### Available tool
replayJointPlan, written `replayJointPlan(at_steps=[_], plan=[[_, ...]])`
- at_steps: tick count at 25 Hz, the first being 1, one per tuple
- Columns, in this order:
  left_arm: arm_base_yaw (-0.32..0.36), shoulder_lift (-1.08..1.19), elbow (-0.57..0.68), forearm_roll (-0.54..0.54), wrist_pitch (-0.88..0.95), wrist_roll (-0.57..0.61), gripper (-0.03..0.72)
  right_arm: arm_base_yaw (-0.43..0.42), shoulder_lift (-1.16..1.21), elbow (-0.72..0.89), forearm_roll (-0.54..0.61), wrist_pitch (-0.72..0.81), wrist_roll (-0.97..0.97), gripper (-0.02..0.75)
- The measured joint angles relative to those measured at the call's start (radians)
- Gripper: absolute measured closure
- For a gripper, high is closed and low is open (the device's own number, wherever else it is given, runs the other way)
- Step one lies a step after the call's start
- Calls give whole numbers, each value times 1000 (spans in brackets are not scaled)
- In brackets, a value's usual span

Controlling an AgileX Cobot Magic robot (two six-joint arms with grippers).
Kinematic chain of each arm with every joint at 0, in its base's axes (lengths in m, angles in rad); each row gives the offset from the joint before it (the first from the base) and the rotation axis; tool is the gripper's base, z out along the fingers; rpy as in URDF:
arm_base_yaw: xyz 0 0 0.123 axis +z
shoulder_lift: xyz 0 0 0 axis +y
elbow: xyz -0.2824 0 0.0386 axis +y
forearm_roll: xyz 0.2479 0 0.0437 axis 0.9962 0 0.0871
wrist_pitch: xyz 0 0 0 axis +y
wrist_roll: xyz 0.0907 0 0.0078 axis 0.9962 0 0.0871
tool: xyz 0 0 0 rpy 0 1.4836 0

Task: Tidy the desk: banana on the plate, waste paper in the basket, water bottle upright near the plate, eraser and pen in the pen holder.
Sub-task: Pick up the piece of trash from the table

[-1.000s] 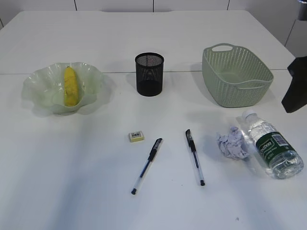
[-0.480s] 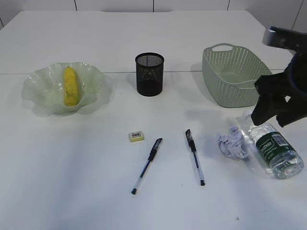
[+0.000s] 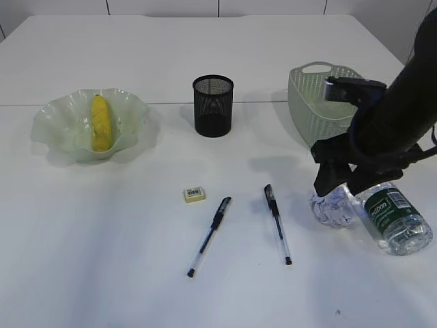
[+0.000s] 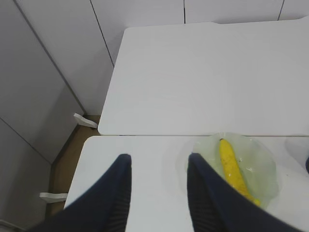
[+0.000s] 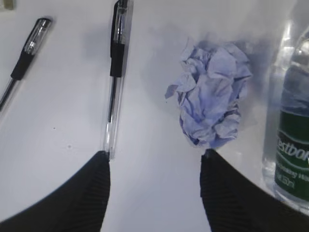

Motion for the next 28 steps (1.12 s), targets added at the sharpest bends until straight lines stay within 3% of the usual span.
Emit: replayJointPlan(at_steps=[11, 28], plan=[[0, -2, 0, 1, 5, 7, 423, 8, 48, -11, -111, -90, -2, 292], [0, -4, 0, 1, 5, 11, 435, 8, 155, -51, -168, -105, -2, 291]])
